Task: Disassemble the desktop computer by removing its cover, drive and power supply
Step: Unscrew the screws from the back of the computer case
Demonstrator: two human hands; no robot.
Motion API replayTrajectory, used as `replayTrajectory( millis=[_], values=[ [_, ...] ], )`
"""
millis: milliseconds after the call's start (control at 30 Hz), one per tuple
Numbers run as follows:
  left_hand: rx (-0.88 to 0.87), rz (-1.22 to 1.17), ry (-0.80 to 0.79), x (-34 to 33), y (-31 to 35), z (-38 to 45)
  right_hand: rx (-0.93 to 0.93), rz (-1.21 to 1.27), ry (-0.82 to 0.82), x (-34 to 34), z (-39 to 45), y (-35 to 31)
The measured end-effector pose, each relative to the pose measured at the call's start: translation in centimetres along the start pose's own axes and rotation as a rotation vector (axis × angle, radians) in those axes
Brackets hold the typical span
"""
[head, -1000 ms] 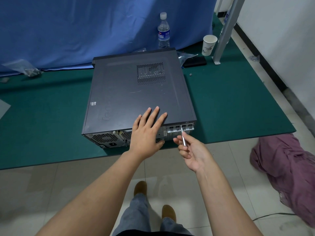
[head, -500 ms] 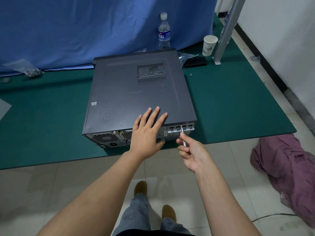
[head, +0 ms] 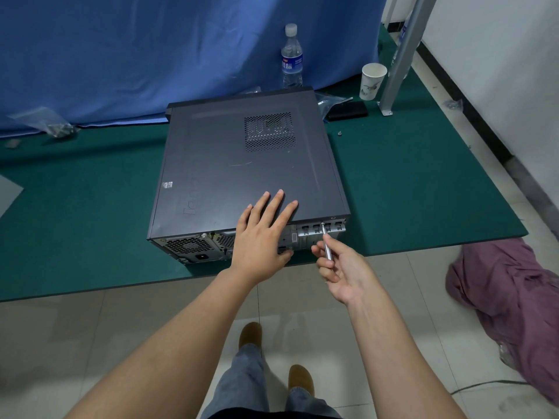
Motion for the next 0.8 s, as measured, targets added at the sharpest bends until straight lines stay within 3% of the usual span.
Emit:
replayTrajectory(
  millis=[133, 367, 800],
  values=[
    [0.001, 0.002, 0.001, -0.05, -0.02, 0.02, -0.025, 0.023, -0.074, -0.19, -0.19, 0.12],
    [-0.001, 0.000, -0.002, -0.04, -0.02, -0.05, 0.009, 0.019, 0.003, 0.11, 0.10, 0.06],
    [-0.006, -0.006, -0.003, 0.05, 0.05, -0.01, -0.006, 0.021, -0.009, -0.08, -0.34, 0.00]
  ],
)
Point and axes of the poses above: each hand's wrist, its own z-axis towards the middle knuckle, its own x-axis out of the back of the hand, y = z × x, the point moved 10 cm from there along z, towards the middle knuckle, and after that the axes turned 10 degrees about -z, right-handed, at the moved point
